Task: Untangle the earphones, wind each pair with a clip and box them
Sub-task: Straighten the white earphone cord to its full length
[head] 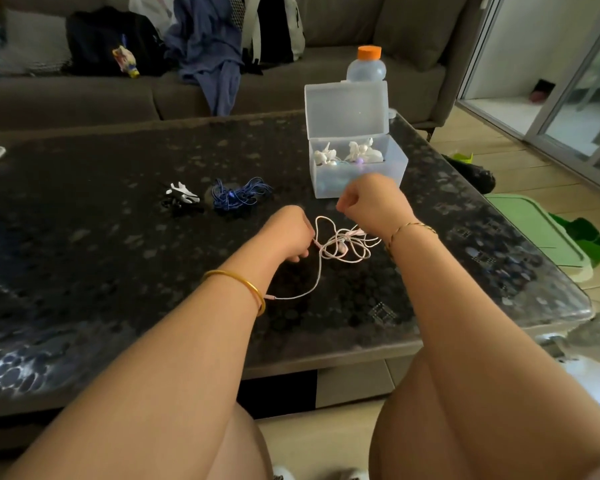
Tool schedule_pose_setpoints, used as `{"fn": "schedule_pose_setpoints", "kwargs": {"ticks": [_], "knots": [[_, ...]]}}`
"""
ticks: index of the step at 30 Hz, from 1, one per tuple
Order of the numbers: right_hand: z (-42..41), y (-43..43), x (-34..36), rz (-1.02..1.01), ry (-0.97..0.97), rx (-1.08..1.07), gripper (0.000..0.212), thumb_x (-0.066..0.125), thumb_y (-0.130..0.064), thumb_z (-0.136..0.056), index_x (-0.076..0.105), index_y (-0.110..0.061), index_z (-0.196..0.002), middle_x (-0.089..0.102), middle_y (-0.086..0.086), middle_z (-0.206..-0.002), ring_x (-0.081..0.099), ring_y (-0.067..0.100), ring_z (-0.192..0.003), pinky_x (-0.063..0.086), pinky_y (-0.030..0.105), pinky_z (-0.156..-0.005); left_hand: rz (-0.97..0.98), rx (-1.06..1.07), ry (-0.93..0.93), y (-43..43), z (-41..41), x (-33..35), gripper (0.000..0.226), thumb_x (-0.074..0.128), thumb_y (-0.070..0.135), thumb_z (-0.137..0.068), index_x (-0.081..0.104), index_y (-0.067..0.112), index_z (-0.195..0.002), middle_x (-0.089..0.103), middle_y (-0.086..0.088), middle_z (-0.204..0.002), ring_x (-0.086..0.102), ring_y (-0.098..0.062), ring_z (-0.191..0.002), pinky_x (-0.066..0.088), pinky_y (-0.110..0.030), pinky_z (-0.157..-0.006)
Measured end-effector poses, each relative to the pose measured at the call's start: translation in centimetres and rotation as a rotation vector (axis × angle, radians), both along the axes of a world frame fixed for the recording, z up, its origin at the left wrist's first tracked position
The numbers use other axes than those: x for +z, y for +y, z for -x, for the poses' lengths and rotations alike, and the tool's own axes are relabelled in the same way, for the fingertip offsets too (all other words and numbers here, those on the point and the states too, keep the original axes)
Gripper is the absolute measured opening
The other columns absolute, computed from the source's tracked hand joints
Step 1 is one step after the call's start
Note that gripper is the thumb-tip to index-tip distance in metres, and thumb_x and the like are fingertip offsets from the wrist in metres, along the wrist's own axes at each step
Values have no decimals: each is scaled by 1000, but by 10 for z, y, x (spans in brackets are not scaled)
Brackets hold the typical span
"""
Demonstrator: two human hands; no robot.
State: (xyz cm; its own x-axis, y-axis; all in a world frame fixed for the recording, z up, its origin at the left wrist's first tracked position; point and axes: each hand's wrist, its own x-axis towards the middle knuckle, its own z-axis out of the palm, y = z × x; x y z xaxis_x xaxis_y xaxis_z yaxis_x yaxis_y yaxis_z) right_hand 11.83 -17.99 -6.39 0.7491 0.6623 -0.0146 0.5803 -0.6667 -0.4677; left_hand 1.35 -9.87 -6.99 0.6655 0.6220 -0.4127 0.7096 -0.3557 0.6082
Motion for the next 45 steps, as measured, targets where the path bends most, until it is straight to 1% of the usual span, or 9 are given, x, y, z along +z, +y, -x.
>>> {"fn": "schedule_pose_setpoints", "kwargs": {"ticks": [3,7,10,15,21,31,38,41,45], "knots": [[-3,4,-11,286,-2,174,31,67,-19,-84,66,-15,-115,65,5,-115,60,26,-103,49,40,-94,42,-57,44,-3,-3,-5,25,53,11,-96,58,2,-118,67,-9,-92,68,-22,-96,54,-38,-92],[-3,-2,-16,316,-12,235,27,74,-23,-80,67,-14,-105,63,3,-102,58,22,-96,48,32,-84,98,-39,72,-4,-6,-4,26,60,15,-93,59,2,-115,69,-11,-104,68,-21,-100,55,-34,-91],[-2,-8,-10,82,5,168,12,68,-18,-85,68,-11,-95,65,5,-92,60,21,-85,52,31,-77,254,53,-59,-4,-3,1,28,59,13,-94,50,3,-118,66,-15,-107,66,-20,-86,56,-31,-78],[11,-22,14,-512,474,48,15,66,-8,-86,59,-4,-99,64,12,-86,64,19,-72,58,27,-65,472,219,-518,2,4,24,21,57,8,-94,57,3,-115,68,-7,-88,67,-14,-72,57,-25,-62],[19,-25,24,-407,737,115,10,55,-1,-88,60,-8,-92,60,12,-87,57,17,-73,52,23,-61,118,183,-633,5,16,40,12,56,12,-95,68,14,-98,70,3,-87,58,-5,-71,50,-18,-63],[30,-10,30,-876,375,-101,20,48,-8,-90,66,-14,-96,58,-9,-88,53,6,-79,43,9,-53,-73,129,-603,5,27,50,11,57,17,-95,67,16,-98,67,5,-86,62,-5,-77,51,-19,-67],[32,-4,29,-982,193,-248,10,54,-18,-90,63,-12,-88,57,-5,-73,56,15,-70,54,31,-66,-157,102,-591,10,29,51,10,57,17,-95,66,17,-98,65,4,-81,63,-8,-71,53,-18,-64],[32,-5,31,-793,45,-68,14,56,-19,-91,67,-18,-100,59,-13,-80,59,5,-76,53,21,-72,-187,29,-580,11,31,51,12,59,17,-94,68,16,-101,67,1,-85,63,-9,-73,55,-21,-66],[38,-5,29,-600,319,186,16,61,-18,-90,70,-13,-103,68,-4,-86,66,8,-80,52,17,-70,-226,-34,-593,10,32,52,14,60,16,-93,70,17,-103,68,2,-86,63,-9,-74,56,-21,-70]]}}
